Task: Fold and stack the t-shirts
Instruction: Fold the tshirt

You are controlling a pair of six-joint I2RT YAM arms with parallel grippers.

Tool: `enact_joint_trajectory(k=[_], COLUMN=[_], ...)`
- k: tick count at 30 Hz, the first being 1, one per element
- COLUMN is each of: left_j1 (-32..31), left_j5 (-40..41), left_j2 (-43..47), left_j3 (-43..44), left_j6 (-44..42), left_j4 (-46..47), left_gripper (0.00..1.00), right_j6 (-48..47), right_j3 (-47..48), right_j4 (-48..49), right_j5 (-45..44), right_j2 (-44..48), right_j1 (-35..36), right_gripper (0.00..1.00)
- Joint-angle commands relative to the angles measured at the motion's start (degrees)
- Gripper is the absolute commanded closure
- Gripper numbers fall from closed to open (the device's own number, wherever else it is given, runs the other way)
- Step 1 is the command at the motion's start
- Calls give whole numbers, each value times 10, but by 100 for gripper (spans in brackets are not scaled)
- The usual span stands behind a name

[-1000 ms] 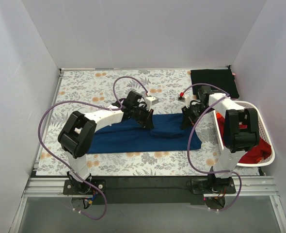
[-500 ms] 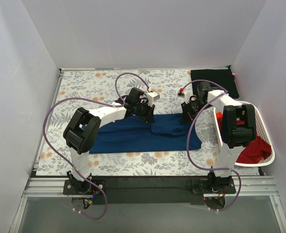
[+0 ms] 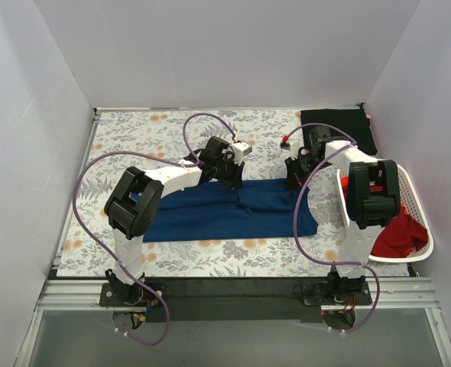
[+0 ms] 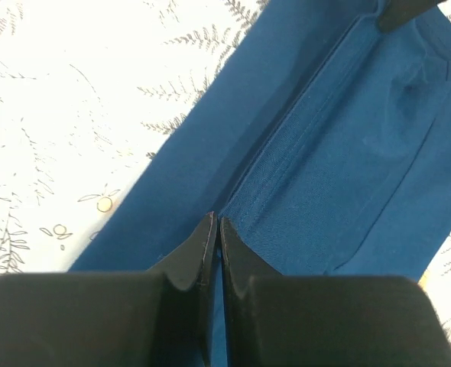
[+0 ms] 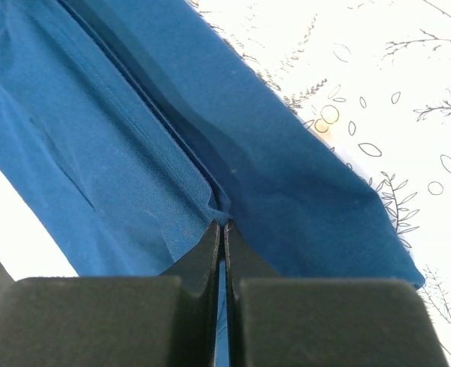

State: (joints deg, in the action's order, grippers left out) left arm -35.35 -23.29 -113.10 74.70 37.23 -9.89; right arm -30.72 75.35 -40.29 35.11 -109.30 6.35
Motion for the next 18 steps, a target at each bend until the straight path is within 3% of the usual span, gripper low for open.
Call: enact_joint_trajectory(k=[1,6,7,8,9,11,13,18], left_j1=[9,10,10,10,9,13,22,32], left_j5=[34,54,55,57,59,68,59,-72], left_j2=[-1,-8,-13,-18,-20,-18,-1,86], left_j3=[16,24,27,40,47,62,69,50], left_j6=[-15,-16,-18,-22,-25,-23,-18,-4], left_j4=[1,5,1,-17,-29,-70,-90,-109], left_gripper=[100,100,98,87,78,65,56,57], right_j6=[7,17,20,23,25,27,28,32], right_j3=[23,25,26,30,31,36,52,68], right_j4=[14,29,30,28,26,15,-5,-34], right_j5=[-26,-44,-48,-52,-59,-66,-67,-18], right_j2=[-7,-7,-9,-9,-9,0,21,68], right_j1=[-4,2,2,3,4,5,5,6], right_gripper=[99,96,93,88,72,50,37,40])
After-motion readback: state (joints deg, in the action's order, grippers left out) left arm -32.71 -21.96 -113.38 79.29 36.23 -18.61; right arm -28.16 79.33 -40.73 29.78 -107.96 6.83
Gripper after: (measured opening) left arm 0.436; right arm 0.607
